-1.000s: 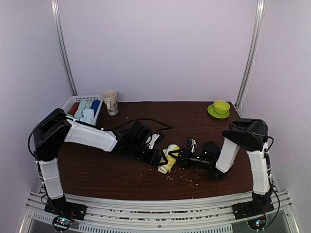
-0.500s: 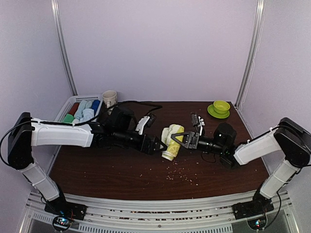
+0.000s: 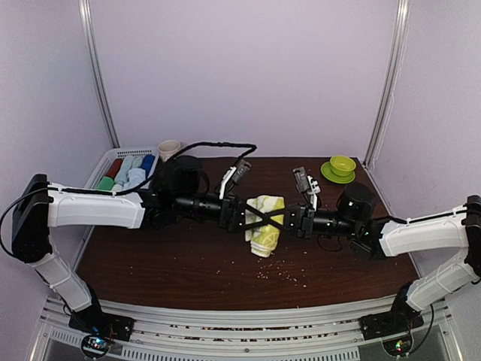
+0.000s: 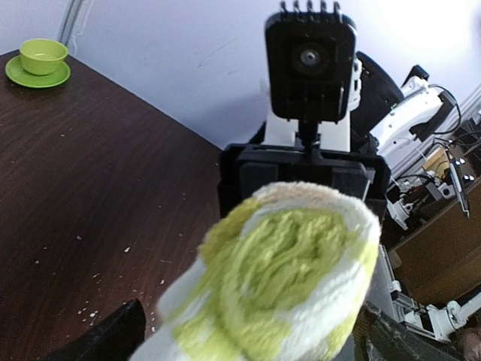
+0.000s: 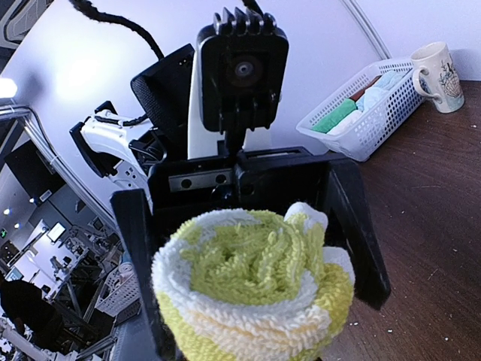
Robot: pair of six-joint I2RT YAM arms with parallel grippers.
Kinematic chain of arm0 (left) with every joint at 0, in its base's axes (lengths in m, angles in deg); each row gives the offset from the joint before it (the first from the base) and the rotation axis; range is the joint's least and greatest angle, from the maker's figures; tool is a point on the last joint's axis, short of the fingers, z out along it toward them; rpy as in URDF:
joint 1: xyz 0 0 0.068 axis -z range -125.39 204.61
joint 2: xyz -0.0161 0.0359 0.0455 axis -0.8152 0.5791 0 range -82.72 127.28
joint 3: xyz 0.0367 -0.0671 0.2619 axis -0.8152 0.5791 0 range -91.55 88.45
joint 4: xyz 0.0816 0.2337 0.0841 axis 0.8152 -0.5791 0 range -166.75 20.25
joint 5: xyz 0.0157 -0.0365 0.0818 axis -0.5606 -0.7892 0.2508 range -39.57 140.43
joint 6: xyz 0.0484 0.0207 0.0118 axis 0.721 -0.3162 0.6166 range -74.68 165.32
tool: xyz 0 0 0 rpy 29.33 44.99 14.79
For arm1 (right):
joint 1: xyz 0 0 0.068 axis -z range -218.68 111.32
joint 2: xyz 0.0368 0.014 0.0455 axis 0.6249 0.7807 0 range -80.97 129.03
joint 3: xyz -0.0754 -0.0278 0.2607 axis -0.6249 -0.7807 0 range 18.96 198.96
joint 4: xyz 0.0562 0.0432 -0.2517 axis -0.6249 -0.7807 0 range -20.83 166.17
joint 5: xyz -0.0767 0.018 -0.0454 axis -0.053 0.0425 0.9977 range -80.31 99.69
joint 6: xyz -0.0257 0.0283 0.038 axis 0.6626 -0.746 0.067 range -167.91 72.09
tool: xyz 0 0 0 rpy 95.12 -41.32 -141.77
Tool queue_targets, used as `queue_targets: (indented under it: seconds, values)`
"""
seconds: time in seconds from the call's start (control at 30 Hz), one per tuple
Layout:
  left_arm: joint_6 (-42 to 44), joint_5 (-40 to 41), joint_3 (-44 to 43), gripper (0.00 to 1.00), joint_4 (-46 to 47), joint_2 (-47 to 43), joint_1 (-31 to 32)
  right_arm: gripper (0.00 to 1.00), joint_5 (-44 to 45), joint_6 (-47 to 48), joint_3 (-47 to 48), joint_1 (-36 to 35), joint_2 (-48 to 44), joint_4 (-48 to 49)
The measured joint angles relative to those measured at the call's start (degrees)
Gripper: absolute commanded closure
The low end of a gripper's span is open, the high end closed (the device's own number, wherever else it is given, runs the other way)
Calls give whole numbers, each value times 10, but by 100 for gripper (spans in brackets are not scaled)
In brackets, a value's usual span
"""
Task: Roll the towels
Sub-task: Pass from the right arm to the left
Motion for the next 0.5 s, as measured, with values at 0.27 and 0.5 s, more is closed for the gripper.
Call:
queue_targets:
  seconds: [0.27, 0.5]
  values:
    - [-2, -40, -18, 12, 17, 28, 21, 86, 25, 30, 22, -3, 1, -51]
    - [7, -13, -34, 40, -14, 37, 18, 87, 117, 63, 51, -11, -16, -146]
